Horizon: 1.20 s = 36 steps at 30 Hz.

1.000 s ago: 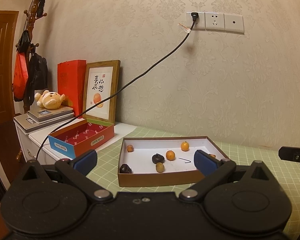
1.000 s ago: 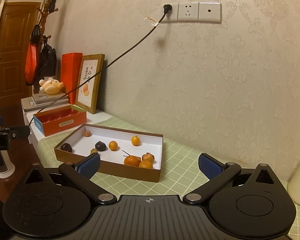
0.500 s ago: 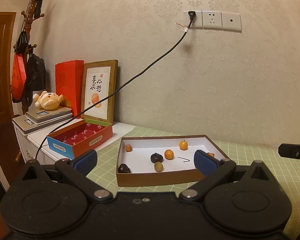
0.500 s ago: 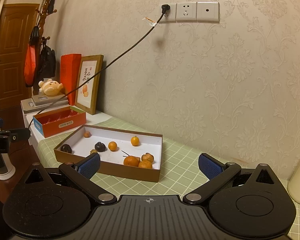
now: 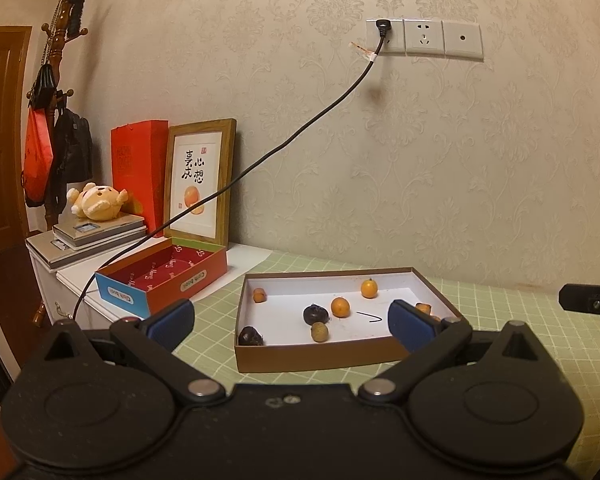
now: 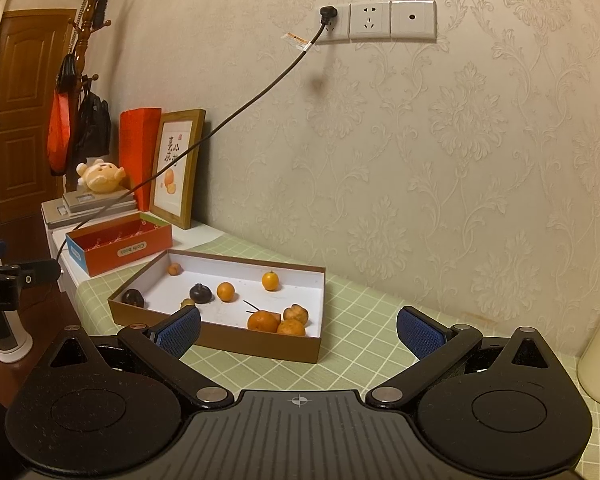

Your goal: Organize fruits

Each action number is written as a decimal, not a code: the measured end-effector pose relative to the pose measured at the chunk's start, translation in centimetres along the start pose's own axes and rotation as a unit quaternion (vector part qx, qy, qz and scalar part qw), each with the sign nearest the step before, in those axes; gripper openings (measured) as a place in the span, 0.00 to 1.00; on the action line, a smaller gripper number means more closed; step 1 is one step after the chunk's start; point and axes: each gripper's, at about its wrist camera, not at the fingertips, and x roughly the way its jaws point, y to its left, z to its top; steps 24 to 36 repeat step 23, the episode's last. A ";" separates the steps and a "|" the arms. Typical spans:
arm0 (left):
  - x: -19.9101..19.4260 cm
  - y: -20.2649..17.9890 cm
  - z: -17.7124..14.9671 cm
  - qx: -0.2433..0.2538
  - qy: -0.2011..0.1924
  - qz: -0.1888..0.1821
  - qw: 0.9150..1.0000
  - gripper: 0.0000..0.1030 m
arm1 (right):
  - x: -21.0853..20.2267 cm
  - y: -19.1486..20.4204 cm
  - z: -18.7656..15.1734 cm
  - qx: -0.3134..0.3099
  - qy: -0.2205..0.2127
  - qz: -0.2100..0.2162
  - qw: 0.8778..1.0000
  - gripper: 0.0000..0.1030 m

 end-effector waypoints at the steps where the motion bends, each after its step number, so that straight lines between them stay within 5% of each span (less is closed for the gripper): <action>1: 0.0 0.0 0.0 0.002 0.000 0.002 1.000 0.94 | 0.0 0.0 0.0 0.000 0.000 0.000 1.000 1.00; 36: -0.4 0.1 0.0 0.011 -0.010 0.000 1.000 0.94 | -0.1 0.2 0.0 0.002 -0.001 0.001 1.000 1.00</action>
